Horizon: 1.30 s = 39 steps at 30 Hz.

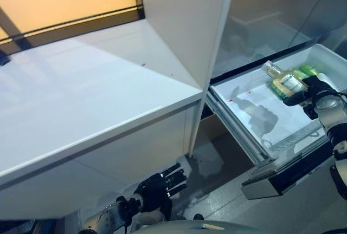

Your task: Put drinks into fridge and close the fridge

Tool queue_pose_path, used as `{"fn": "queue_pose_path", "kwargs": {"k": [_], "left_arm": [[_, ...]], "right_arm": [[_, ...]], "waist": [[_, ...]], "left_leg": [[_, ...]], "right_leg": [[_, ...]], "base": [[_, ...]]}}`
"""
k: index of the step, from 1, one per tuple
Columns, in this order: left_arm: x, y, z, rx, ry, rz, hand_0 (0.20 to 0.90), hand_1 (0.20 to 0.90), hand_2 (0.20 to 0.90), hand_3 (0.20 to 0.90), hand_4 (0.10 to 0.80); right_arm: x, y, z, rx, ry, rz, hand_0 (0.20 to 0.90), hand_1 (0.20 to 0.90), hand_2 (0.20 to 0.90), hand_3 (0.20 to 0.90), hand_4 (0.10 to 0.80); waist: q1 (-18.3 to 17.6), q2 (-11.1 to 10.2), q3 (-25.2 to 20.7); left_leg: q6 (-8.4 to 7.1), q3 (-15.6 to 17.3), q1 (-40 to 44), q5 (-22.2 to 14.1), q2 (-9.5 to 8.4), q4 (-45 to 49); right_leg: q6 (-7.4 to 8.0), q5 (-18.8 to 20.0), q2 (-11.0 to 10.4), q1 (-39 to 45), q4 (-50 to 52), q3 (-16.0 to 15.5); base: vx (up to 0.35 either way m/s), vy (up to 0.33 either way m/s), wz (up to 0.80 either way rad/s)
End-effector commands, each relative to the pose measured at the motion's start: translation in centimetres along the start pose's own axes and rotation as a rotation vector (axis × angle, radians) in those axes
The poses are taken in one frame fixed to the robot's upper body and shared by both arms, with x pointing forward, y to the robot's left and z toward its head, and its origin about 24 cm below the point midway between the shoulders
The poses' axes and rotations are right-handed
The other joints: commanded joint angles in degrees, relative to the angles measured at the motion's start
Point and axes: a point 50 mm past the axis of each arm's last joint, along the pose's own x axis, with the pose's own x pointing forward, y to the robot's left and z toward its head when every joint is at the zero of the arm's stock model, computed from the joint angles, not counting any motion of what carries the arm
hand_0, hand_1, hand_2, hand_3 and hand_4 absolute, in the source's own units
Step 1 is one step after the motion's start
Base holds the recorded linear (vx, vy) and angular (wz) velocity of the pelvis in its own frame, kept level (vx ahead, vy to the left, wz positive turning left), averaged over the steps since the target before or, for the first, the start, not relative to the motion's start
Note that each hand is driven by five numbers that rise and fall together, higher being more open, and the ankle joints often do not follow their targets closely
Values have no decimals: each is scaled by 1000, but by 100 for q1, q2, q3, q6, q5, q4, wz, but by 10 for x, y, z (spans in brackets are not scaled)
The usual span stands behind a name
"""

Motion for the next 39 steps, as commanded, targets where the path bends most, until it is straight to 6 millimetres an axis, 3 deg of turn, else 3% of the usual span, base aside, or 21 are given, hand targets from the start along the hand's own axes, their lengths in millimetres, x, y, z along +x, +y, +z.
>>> {"fn": "queue_pose_path", "kwargs": {"k": [1,8,12,22,23,24,29,34,39], "left_arm": [[8,1,13,142,-23,22,900,900,900,900,800],[10,19,40,170,-139,249,900,900,900,900,800],[5,26,65,305,-254,419,900,900,900,900,800],[1,34,72,328,-240,495,900,900,900,900,800],[1,33,71,332,-239,490,900,900,900,900,800],[1,33,72,333,-240,487,900,900,900,900,800],[3,31,73,351,-238,472,900,900,900,900,800],[1,33,71,371,-219,474,900,900,900,900,800],[-1,35,66,379,-201,490,900,900,900,900,800]], "right_arm": [[-9,-64,54,47,-108,-196,300,300,300,200,100],[-3,-40,46,122,-33,-125,300,300,300,200,100],[0,-24,38,168,8,-93,300,300,300,200,100],[1,-7,38,149,37,-50,300,300,300,200,100],[1,-5,38,140,41,-47,352,352,352,260,160],[1,-4,38,128,42,-48,900,900,900,900,800],[0,3,49,103,-18,-43,900,900,900,900,800],[-6,-2,73,79,-144,-63,900,900,900,900,800],[-12,-10,81,66,-206,-85,900,900,900,900,800]], "waist": [[186,-276,-94],[197,-191,472],[226,-110,722],[198,7,1001],[194,12,1014],[190,17,1024],[132,4,1061],[29,-60,996],[-92,-149,875]], "left_leg": [[-7,127,-20,-512,41,107],[30,38,-416,-384,19,75],[19,49,-592,-346,8,78],[-2,153,-768,-321,-24,124],[-4,170,-774,-323,-22,127],[-3,182,-779,-322,-24,128],[-1,242,-750,-336,-26,118],[0,348,-649,-373,-9,111],[7,450,-509,-433,0,119]], "right_leg": [[182,160,-167,-305,245,-50],[177,272,-160,-706,238,-29],[183,311,-179,-887,252,-57],[174,316,-201,-1130,383,-90],[175,318,-203,-1141,392,-90],[174,320,-202,-1151,401,-89],[174,328,-189,-1178,437,-37],[179,322,-164,-1148,476,78],[185,308,-140,-1057,489,203]], "base": [[-178,-70,15],[-134,-50,8],[-69,-18,2],[-38,11,-1],[0,0,0],[0,0,0],[-15,9,-4],[-2,14,-5],[9,20,-17]]}}
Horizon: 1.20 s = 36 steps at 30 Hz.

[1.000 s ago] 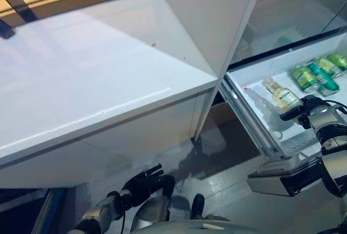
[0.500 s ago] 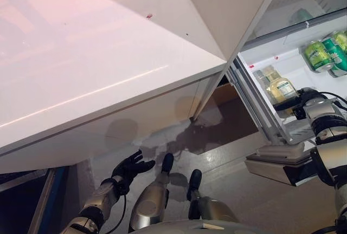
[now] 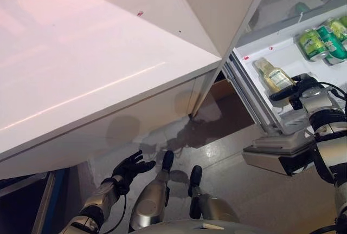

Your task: Put drinks into fridge and close the fridge

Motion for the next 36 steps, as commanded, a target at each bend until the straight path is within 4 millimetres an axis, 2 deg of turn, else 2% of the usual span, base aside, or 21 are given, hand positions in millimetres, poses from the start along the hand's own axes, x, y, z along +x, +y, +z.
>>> {"fn": "queue_pose_path", "kwargs": {"k": [1,8,12,17,19,22,24,25,27,28,31,36], "left_arm": [[-3,4,-3,56,-3,-1,900,900,900,900,800],[-9,12,-19,66,58,42,900,900,900,900,800],[-13,17,-31,74,103,63,900,900,900,900,800],[-20,23,-49,67,161,91,900,900,900,900,800],[-23,24,-60,56,186,100,900,900,900,900,800],[-25,22,-67,53,213,100,900,900,900,900,800],[-25,21,-71,55,225,98,900,900,900,900,800],[-26,20,-75,57,241,93,900,900,900,900,800],[-27,18,-79,65,259,88,900,900,900,900,800],[-27,18,-80,67,262,87,900,900,900,900,800],[-29,14,-88,80,290,74,900,900,900,900,800],[-32,11,-96,76,312,61,900,900,900,900,800]], "right_arm": [[-8,-26,26,-112,-142,-103,900,900,900,900,800],[-17,-48,28,-138,-169,-120,900,900,900,900,800],[-25,-63,34,-82,-245,-165,900,900,900,900,800],[-45,-85,50,181,-487,-295,900,900,900,900,800],[-57,-90,50,402,-609,-361,900,900,900,900,800],[-60,-84,32,677,-646,-407,900,900,900,900,800],[-58,-79,22,758,-637,-415,900,900,900,900,800],[-58,-76,10,867,-630,-446,900,900,900,900,800],[-56,-72,-3,977,-603,-462,900,900,900,900,800],[-56,-70,-5,989,-596,-459,900,900,900,900,800],[-47,-50,-27,1229,-486,-421,900,900,900,900,800],[-42,-31,-42,1388,-400,-426,900,900,900,900,800]], "waist": [[-91,-186,-342],[-285,-342,-755],[-414,-403,-1015],[-566,-443,-1338],[-663,-412,-1487],[-715,-377,-1602],[-723,-367,-1636],[-746,-338,-1685],[-750,-321,-1727],[-748,-320,-1735],[-731,-289,-1788],[-668,-266,-1736]], "left_leg": [[68,287,273,-711,-75,115],[79,445,569,-810,-57,72],[85,546,747,-881,-42,57],[103,649,962,-995,-32,73],[114,699,1042,-1060,-25,78],[128,730,1135,-1134,-33,96],[137,734,1181,-1168,-38,114],[147,739,1222,-1201,-41,133],[154,734,1259,-1239,-50,174],[156,733,1266,-1245,-51,181],[173,699,1329,-1321,-68,265],[222,639,1294,-1520,-111,723]], "right_leg": [[266,9,-195,-248,485,138],[299,-21,-152,-10,432,325],[320,-31,-128,137,385,443],[350,-48,-99,314,323,622],[369,-77,-94,371,313,696],[379,-111,-103,450,308,739],[381,-128,-112,498,307,749],[382,-145,-121,542,308,756],[378,-165,-130,582,322,761],[377,-169,-131,590,326,761],[356,-205,-148,678,349,754],[293,-359,-219,700,675,750]], "base": [[17,25,-6],[34,30,-20],[47,34,-20],[79,26,-22],[78,26,-19],[63,15,-13],[74,5,-15],[86,1,-12],[80,-5,-6],[81,-12,-1],[113,-23,-3],[126,-20,3]]}}
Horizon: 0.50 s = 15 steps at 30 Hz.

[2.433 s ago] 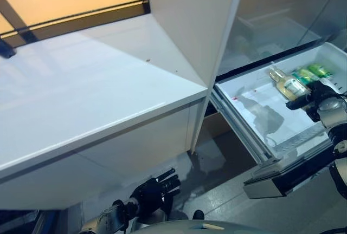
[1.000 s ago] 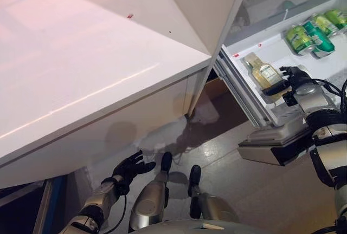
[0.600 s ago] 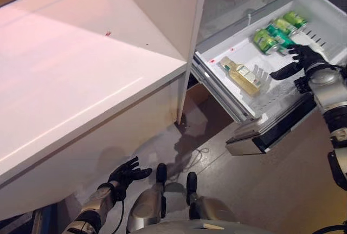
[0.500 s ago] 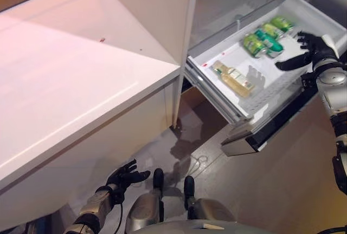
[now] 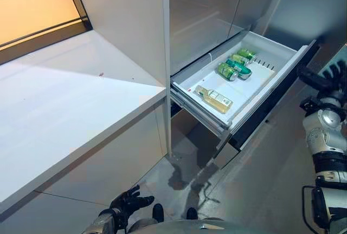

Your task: Put drinks into fridge and close the fridge

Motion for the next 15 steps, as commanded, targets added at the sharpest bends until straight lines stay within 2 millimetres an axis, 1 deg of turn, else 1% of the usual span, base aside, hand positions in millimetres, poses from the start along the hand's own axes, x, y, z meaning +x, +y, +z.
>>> {"fn": "queue_pose_path", "kwargs": {"k": [1,5,8,11,15], "left_arm": [[0,1,-3,74,23,-8,900,900,900,900,800],[2,-1,7,79,-1,-10,900,900,900,900,800],[6,-5,24,70,-45,-4,900,900,900,900,800],[8,-11,36,66,-80,-10,900,900,900,900,800],[8,-13,42,61,-105,-3,900,900,900,900,800]], "right_arm": [[3,14,49,176,-236,23,900,900,900,900,800],[0,7,46,248,-258,-49,900,900,900,900,800],[4,1,47,343,-248,-135,900,900,900,900,800],[9,-2,50,410,-223,-169,900,900,900,900,800],[12,2,52,424,-198,-152,900,900,900,900,800]], "waist": [[218,-186,-335],[281,-191,86],[378,-210,446],[475,-200,657],[535,-169,813]], "left_leg": [[131,-171,78,-1160,-178,926],[280,-360,-408,-1537,-284,1936],[396,-477,-909,-1773,-389,2583],[471,-558,-1362,-1918,-477,3088],[514,-621,-1735,-1999,-543,3482]], "right_leg": [[176,-413,-240,-179,836,-134],[59,-807,-319,-596,1867,-233],[-61,-1011,-370,-975,2429,-292],[-160,-1129,-395,-1336,2894,-351],[-246,-1237,-410,-1675,3314,-360]], "base": [[74,-10,2],[3,-8,9],[-82,-14,22],[-109,2,14],[-72,16,14]]}}
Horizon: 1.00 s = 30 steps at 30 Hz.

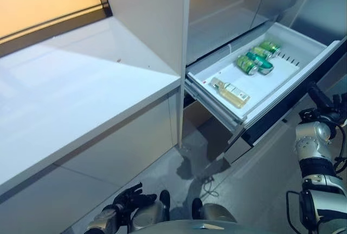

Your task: Put drinks into fridge and close the fridge

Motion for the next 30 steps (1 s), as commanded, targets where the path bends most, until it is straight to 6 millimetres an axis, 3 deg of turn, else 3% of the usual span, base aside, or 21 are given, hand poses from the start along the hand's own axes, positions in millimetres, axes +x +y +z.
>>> {"fn": "queue_pose_path", "kwargs": {"k": [1,4,7,13,20,23,30], "left_arm": [[-1,-2,-1,-1,-14,6,900,900,900,900,800],[-1,0,-1,-10,-16,12,900,900,900,900,800],[-4,3,-7,-28,-15,18,900,900,900,900,800],[-7,5,-14,-59,-23,22,900,900,900,900,800],[-12,9,-25,-54,-16,19,900,900,900,900,800],[-16,17,-35,-45,11,35,900,900,900,900,800],[-22,25,-46,-26,53,49,900,900,900,900,800]], "right_arm": [[3,38,53,117,-185,138,900,900,900,900,800],[3,42,46,118,-128,211,900,900,900,900,800],[-2,53,32,112,-20,416,900,900,900,900,800],[-14,68,23,41,46,655,900,900,900,900,800],[-17,84,31,-24,12,757,900,900,900,900,800],[-24,100,29,-50,33,836,900,900,900,900,800],[-29,111,26,-93,32,852,900,900,900,900,800]], "waist": [[143,-115,-79],[158,-97,-31],[181,-76,14],[254,-54,52],[454,-36,61],[602,-22,11],[720,-20,-113]], "left_leg": [[415,-324,-345,-1137,-267,1071],[425,-365,-441,-1140,-304,1174],[417,-391,-481,-1104,-337,1172],[380,-463,-434,-971,-379,1008],[346,-624,-364,-848,-440,837],[320,-718,-230,-757,-455,657],[315,-810,53,-719,-446,420]], "right_leg": [[-214,76,-86,-104,371,-52],[-244,38,-95,-200,515,-53],[-258,10,-93,-260,594,-71],[-245,-27,-91,-270,678,-143],[-212,-61,-139,-194,698,-304],[-192,-70,-184,-52,630,-428],[-141,-81,-257,221,478,-541]], "base": [[-22,26,4],[16,44,-1],[37,53,-1],[51,63,-2],[49,36,15],[108,54,20],[97,40,20]]}}
